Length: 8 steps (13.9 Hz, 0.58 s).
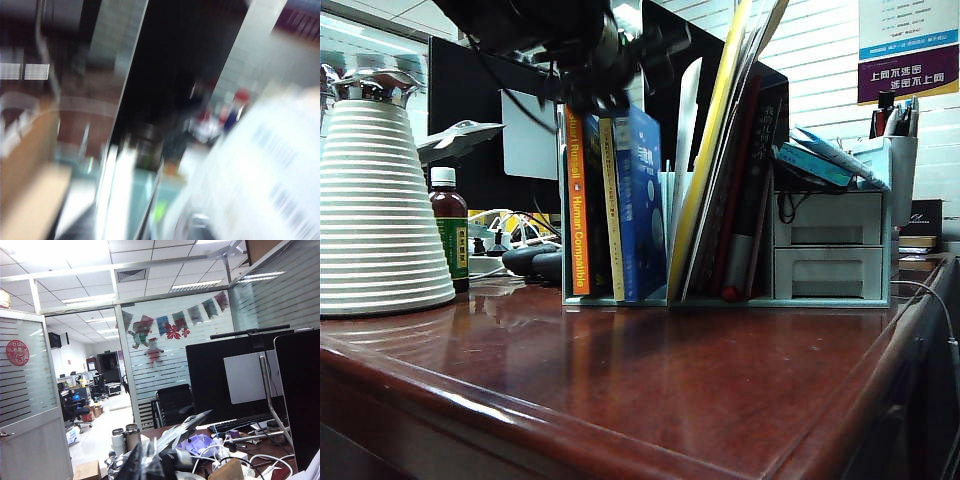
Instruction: Pick up the blue book and put it on the bookshelf.
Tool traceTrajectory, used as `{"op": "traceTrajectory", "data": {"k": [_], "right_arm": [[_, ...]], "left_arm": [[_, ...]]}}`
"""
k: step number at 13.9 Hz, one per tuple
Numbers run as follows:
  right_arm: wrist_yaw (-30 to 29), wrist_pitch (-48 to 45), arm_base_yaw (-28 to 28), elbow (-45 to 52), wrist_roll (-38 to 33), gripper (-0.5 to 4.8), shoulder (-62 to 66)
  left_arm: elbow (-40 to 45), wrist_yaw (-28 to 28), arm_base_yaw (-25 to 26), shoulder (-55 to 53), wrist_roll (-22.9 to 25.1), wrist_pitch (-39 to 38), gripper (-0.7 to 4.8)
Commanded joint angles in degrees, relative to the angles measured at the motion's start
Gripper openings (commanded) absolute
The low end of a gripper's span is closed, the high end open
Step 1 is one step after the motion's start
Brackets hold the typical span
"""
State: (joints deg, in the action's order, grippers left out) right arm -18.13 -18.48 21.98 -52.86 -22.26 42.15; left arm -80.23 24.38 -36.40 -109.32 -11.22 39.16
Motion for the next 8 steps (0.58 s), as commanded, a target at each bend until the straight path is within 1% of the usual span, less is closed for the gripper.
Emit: {"op": "traceTrajectory", "data": {"k": [1,2,3,4,5,6,7,8], "right_arm": [[0.0,-0.6,0.0,-0.2,-0.2,-0.06,-0.1],[0.0,-0.7,0.0,-0.3,-0.2,-0.06,-0.5],[0.0,-0.6,0.0,-0.3,-0.2,-0.06,-0.7],[0.0,-0.6,0.0,-0.3,-0.2,-0.06,-0.7],[0.0,-0.6,0.0,-0.3,-0.2,-0.06,-0.7],[0.0,-0.6,0.0,-0.2,-0.2,-0.06,-0.7],[0.0,-0.6,0.0,-0.2,-0.2,-0.06,-0.7],[-0.1,-0.6,0.0,-0.2,-0.2,-0.06,-0.7]], "left_arm": [[-1.0,-0.2,-0.1,6.8,4.7,1.6,2.38],[-1.0,-3.8,-0.9,14.6,8.4,-10.7,1.11],[-1.0,-5.6,-1.7,17.6,7.1,-21.9,-0.06],[-0.9,-6.8,-2.1,18.8,7.1,-27.7,-0.06],[-0.7,-8.1,-2.4,19.4,5.2,-32.1,-0.06],[3.5,-8.9,-4.4,20.3,2.7,-32.3,-0.06],[9.0,-6.4,-6.1,20.3,1.3,-28.3,-0.06],[16.0,-2.1,-6.9,17.6,1.3,-20.3,1.05]]}}
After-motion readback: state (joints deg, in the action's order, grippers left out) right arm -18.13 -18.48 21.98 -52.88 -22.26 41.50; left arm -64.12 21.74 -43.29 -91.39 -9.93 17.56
